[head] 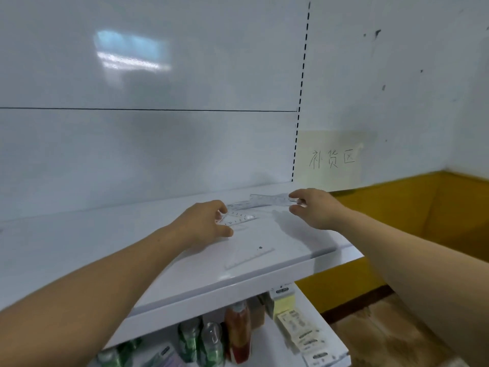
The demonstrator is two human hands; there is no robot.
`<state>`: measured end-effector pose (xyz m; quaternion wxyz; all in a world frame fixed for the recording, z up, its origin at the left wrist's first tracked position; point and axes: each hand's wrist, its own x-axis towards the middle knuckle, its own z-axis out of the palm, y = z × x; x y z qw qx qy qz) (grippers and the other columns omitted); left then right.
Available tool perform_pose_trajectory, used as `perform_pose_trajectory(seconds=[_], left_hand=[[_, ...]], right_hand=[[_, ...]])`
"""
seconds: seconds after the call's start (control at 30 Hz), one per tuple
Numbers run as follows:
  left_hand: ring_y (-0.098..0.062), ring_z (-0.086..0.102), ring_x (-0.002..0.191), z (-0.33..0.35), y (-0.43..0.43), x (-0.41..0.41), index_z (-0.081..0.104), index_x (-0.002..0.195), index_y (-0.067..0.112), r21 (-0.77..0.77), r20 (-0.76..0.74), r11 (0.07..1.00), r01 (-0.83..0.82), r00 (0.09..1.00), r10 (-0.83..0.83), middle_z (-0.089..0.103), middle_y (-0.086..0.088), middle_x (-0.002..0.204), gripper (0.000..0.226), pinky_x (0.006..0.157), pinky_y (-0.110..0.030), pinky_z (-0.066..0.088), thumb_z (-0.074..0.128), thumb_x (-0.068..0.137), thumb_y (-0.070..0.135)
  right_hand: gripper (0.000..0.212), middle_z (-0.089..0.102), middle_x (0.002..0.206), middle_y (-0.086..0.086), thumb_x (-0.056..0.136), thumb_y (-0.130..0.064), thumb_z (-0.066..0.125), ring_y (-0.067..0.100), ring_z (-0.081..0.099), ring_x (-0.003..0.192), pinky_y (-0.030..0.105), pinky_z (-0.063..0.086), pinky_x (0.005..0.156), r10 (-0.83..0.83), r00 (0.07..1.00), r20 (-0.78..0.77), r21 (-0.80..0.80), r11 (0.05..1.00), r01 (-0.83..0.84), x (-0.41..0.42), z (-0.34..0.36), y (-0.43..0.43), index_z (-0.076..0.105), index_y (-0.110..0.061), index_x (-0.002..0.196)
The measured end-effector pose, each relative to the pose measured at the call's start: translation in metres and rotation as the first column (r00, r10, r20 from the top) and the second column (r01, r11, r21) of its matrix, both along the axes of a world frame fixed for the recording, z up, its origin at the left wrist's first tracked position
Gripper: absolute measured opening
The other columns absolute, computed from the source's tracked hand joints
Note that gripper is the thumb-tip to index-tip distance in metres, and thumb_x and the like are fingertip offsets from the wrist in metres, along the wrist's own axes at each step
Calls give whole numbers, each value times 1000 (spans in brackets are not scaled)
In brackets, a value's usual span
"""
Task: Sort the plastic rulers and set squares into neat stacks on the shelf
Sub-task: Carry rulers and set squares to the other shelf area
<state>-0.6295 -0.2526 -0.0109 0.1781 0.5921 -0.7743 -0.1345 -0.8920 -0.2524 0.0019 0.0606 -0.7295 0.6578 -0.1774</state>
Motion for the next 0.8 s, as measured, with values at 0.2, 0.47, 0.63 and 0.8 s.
perform_pose_trajectory(seconds=[0.2, 0.47, 0.63, 0.8], left_hand=[[-10, 55, 92, -11, -28, -4, 50, 117, 32, 2, -88, 1000, -31, 996, 31, 56, 14, 115, 48, 78, -25, 40, 74, 76, 39], [-2, 55, 86, -9, -23, -13, 49, 105, 41, 51, -108, 990, -134, 984, 139, 55, 20, 109, 39, 83, -26, 47, 73, 74, 40], [-6, 57, 96, -5, 12, -31, 48, 105, 40, 52, -121, 959, -277, 952, 282, 56, 19, 109, 39, 87, -24, 45, 73, 76, 39], [-6, 54, 104, -8, 52, -59, 52, 119, 33, 58, -67, 931, -360, 929, 364, 55, 16, 116, 47, 87, -21, 40, 72, 78, 40]], right_hand=[[44, 51, 135, 6, 95, -36, 49, 24, 49, 121, 31, 37, 99, 110, 991, -72, 28, 994, -109, 8, -4, -65, 48, -20, 136], [46, 44, 142, 6, 93, -38, 52, 23, 44, 127, 29, 34, 102, 306, 946, -110, 118, 949, -293, 14, -14, -129, 48, -22, 136], [49, 40, 144, 6, 94, -40, 49, 25, 39, 131, 34, 31, 107, 401, 904, -148, 64, 916, -396, 6, -20, -144, 43, -22, 139], [37, 52, 122, -1, 93, -42, 49, 20, 47, 117, 31, 36, 99, 593, 790, -154, -91, 788, -609, -3, -26, -123, 54, -25, 126]])
